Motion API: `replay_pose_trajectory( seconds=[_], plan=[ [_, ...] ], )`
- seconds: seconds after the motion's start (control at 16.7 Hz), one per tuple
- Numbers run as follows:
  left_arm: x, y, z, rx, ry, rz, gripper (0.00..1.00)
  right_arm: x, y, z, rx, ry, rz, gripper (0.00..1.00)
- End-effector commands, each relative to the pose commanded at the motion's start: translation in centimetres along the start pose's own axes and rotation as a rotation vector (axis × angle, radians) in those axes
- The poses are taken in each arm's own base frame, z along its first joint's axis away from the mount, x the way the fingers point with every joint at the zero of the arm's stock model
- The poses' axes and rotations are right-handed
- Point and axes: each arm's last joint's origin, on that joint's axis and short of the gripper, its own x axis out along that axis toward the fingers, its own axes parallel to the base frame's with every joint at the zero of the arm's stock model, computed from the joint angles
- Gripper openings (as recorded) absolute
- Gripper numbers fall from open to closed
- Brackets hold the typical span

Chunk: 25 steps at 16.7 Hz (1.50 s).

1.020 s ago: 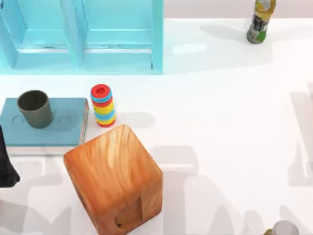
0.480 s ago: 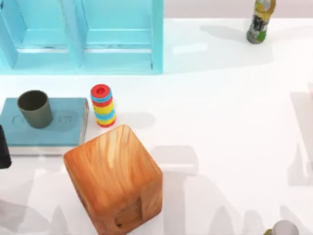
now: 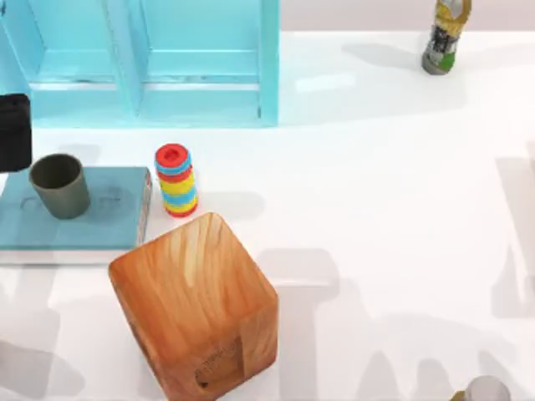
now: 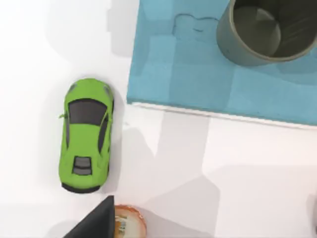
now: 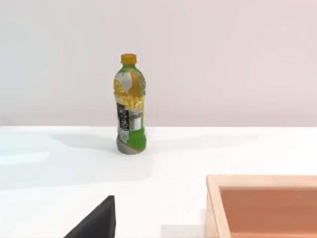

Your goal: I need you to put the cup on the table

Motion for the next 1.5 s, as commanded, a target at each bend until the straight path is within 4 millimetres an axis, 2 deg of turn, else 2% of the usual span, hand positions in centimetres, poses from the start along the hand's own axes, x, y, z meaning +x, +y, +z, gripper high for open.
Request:
replay_pose_trajectory(
  seconds=[0.3, 0.48, 0.6, 0.84, 1.2, 1.32, 1.5],
  plan=[
    [2.5, -3.0, 7.0, 0.049, 0.201, 0.008, 1.00, 0.0, 0.0, 0.0, 0.000, 0.000, 0.000, 1.00],
    [5.1, -5.0, 9.7, 0.091, 0.299, 0.015, 1.00, 0.0, 0.0, 0.0, 0.000, 0.000, 0.000, 1.00],
    [6.7, -6.2, 10.8, 0.117, 0.346, 0.018, 1.00, 0.0, 0.0, 0.0, 0.000, 0.000, 0.000, 1.00],
    [8.0, -7.2, 11.6, 0.141, 0.373, 0.015, 1.00, 0.0, 0.0, 0.0, 0.000, 0.000, 0.000, 1.00],
    [8.4, -6.8, 11.7, 0.138, 0.373, 0.016, 1.00, 0.0, 0.0, 0.0, 0.000, 0.000, 0.000, 1.00],
    [9.9, -6.2, 11.5, 0.140, 0.374, 0.016, 1.00, 0.0, 0.0, 0.0, 0.000, 0.000, 0.000, 1.00],
    [13.2, -5.6, 10.9, 0.141, 0.372, 0.015, 1.00, 0.0, 0.0, 0.0, 0.000, 0.000, 0.000, 1.00]
  ],
)
